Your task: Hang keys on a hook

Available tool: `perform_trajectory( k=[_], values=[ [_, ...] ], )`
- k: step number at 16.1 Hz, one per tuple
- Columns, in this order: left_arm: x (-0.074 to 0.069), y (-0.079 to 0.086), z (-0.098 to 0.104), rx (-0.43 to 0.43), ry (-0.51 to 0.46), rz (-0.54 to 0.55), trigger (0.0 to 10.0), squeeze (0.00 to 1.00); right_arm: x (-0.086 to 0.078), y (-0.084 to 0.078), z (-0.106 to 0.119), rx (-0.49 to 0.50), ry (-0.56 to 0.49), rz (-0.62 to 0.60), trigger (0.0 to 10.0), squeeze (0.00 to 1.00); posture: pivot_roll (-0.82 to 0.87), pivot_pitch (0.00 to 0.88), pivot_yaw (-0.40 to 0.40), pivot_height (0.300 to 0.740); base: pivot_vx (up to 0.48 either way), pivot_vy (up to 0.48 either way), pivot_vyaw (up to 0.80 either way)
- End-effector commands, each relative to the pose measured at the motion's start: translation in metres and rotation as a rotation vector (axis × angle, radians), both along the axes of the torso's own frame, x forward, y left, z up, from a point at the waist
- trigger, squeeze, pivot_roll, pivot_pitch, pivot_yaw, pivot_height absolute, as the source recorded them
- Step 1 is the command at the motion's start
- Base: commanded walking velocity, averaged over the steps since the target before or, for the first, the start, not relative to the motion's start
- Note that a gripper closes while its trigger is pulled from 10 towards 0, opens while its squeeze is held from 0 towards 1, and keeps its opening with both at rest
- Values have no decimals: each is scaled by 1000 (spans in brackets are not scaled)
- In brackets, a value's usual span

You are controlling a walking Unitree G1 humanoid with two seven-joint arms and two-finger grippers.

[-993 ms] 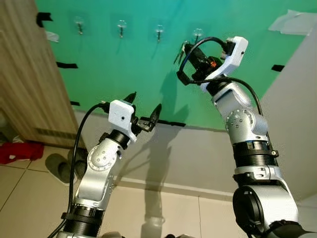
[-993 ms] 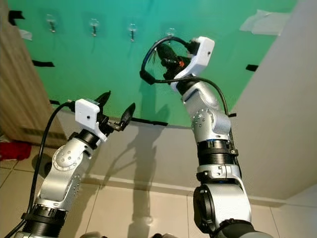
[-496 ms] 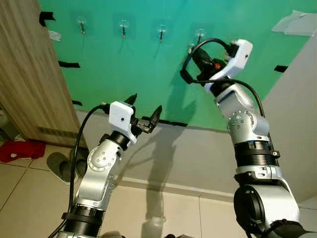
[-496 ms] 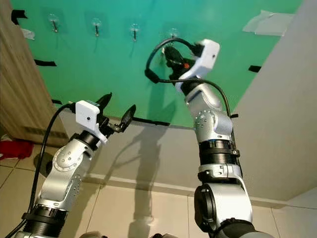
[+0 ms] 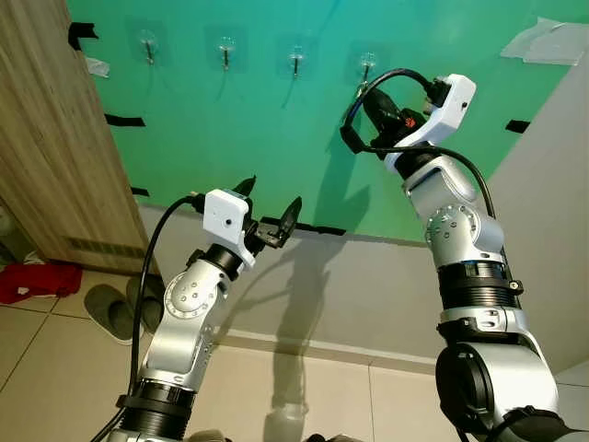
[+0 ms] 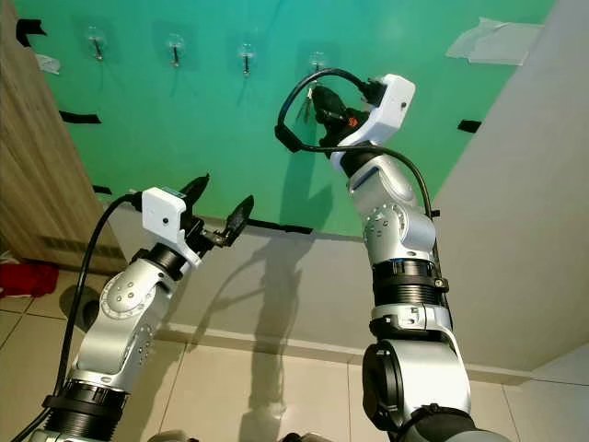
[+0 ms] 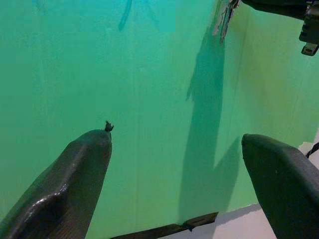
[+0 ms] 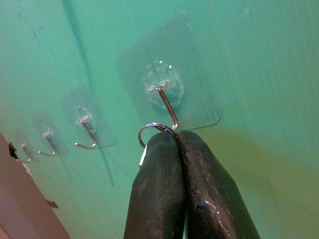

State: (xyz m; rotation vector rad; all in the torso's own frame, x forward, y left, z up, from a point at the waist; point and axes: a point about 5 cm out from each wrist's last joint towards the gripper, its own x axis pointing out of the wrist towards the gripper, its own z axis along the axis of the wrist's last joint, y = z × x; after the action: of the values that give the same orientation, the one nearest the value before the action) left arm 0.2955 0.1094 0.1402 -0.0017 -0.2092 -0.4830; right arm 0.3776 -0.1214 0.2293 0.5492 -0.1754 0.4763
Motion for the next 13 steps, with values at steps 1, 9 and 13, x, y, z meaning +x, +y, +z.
perform_trajectory(
  k=[1,9,13],
  values=[
    [2,-4,4,-5,-17,-12,10000,0,1,-1,9,2,-32,0,10000,0,96,0,-100,740,0,0,0],
    [1,-2,4,-8,-18,-1,10000,0,3,9,16,-11,-69,33,10000,0,106,0,-112,740,0,0,0],
    [0,-2,3,-6,-11,-1,10000,0,8,3,12,81,-1,21,10000,0,108,0,-113,740,0,0,0]
  ],
)
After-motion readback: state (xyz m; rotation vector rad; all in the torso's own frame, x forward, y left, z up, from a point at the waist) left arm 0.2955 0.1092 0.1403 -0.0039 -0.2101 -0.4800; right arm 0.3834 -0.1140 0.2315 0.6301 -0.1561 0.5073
